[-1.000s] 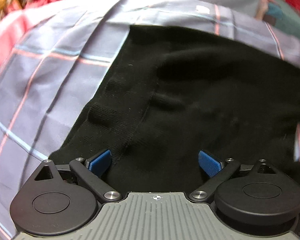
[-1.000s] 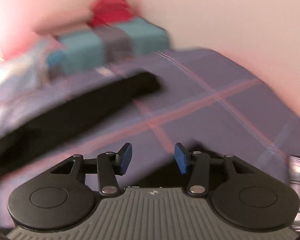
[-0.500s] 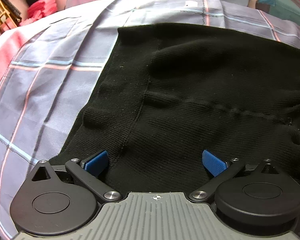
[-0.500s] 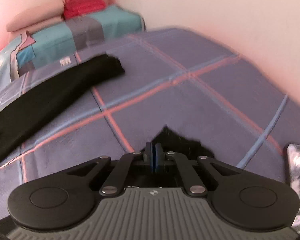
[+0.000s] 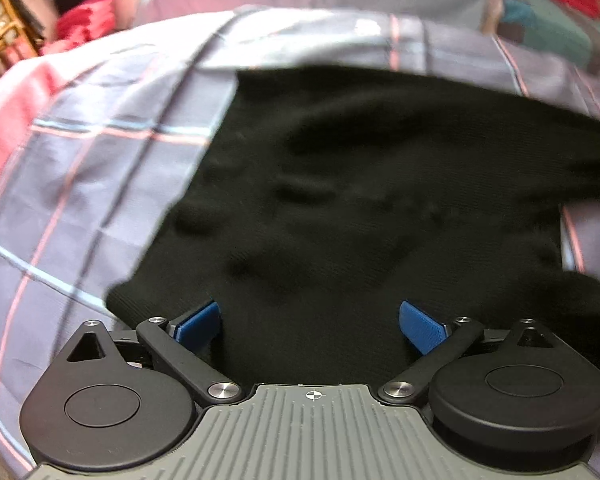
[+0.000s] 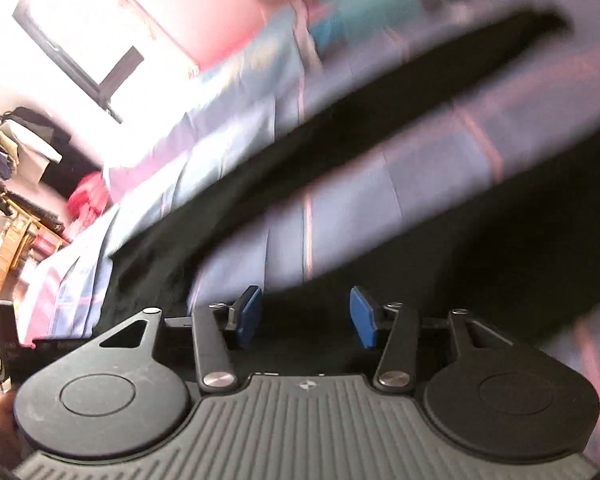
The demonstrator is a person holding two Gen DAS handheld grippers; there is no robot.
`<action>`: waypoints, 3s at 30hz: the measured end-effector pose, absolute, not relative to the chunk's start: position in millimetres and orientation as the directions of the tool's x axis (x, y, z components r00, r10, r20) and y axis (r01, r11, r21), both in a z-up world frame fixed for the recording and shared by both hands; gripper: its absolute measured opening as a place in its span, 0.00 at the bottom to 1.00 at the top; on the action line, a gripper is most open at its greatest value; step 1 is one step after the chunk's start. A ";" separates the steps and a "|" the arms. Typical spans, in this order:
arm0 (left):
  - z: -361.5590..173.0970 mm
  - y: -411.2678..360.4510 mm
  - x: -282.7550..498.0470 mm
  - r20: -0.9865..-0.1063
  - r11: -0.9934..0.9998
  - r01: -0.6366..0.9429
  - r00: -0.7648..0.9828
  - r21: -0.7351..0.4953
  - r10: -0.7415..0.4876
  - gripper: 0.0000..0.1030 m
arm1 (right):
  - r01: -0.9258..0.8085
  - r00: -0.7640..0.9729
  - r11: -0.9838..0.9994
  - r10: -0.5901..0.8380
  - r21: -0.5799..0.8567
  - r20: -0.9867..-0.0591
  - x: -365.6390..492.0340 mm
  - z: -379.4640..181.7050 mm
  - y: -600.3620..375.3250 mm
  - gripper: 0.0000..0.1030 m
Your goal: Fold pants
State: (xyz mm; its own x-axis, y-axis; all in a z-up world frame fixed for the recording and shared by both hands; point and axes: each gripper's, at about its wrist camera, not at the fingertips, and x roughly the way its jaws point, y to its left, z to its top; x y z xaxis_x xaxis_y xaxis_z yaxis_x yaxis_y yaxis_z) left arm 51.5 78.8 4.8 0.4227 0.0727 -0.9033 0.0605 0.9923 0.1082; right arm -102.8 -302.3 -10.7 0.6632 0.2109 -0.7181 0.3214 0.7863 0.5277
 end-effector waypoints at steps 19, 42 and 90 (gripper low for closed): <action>-3.8 88.2 39.3 -0.911 0.982 0.083 0.394 0.170 0.124 1.00 | -0.118 0.527 0.978 0.207 0.171 -0.824 -82.9 20.8 -106.4 0.46; -13.2 97.6 55.2 -0.924 0.986 0.081 0.367 0.147 0.108 1.00 | -0.040 0.475 0.999 -0.011 -0.034 -0.880 -98.8 37.4 -152.6 0.72; -5.0 75.9 62.3 -0.928 0.962 -0.062 0.254 0.265 0.272 1.00 | 0.308 0.442 0.951 -0.136 0.007 -0.887 -122.1 18.3 -361.7 0.87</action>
State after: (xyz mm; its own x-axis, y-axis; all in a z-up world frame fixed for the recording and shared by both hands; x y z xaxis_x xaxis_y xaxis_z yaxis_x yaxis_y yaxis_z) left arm 62.3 75.9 -5.0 0.2537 0.2721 -0.9282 -0.0622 0.9622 0.2650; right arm -122.1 -361.7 18.3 0.4416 -0.1358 -0.8869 0.3077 0.9515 0.0074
